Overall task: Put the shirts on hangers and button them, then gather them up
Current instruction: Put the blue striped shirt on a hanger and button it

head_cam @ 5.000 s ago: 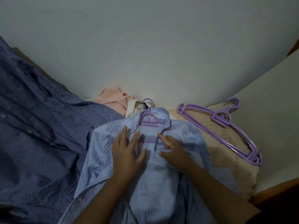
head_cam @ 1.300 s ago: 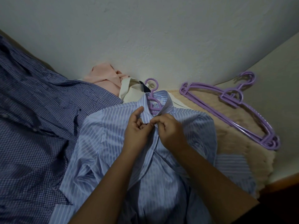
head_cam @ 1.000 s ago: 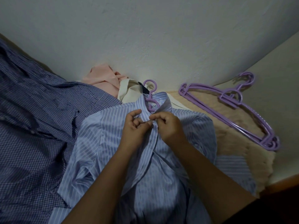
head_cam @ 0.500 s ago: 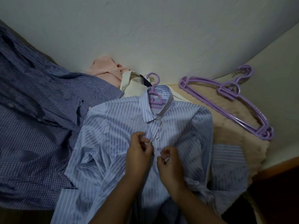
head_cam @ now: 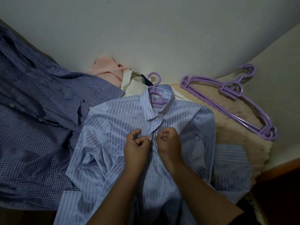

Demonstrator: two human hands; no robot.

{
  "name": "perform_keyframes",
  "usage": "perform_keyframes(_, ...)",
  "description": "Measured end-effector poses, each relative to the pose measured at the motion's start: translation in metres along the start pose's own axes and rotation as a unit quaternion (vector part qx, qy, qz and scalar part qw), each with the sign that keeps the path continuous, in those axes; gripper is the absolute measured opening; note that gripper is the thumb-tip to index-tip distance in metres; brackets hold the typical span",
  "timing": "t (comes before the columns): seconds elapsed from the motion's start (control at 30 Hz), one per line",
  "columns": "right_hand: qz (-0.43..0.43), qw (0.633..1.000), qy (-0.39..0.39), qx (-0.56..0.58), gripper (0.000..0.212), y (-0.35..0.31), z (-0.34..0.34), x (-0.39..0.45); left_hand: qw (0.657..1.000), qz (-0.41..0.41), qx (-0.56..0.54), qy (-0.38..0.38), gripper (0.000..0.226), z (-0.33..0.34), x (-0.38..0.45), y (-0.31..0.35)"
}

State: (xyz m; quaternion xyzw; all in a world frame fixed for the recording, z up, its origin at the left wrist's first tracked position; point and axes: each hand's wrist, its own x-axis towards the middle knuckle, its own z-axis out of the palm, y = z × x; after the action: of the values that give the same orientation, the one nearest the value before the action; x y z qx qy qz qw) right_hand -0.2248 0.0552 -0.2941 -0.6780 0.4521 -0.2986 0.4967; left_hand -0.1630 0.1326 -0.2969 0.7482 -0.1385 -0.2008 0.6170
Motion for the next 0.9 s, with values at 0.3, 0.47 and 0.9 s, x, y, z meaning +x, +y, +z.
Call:
perform_keyframes(0.3,0.005,0.999,-0.014,0.031,0.028,-0.010,-0.011,0.004,1.000,0.007,-0.010,-0.023,0.026,0.004,-0.001,-0.001)
perform_keyframes(0.47,0.013,1.000,-0.023,0.014,0.026,-0.005,-0.012,0.007,0.998,0.014,-0.036,-0.046,0.028,0.004,-0.005,0.003)
perform_keyframes(0.9,-0.027,0.993,-0.115,0.011,0.041,-0.007,-0.025,0.004,0.985,-0.043,-0.157,-0.063,0.030,0.009,-0.005,0.014)
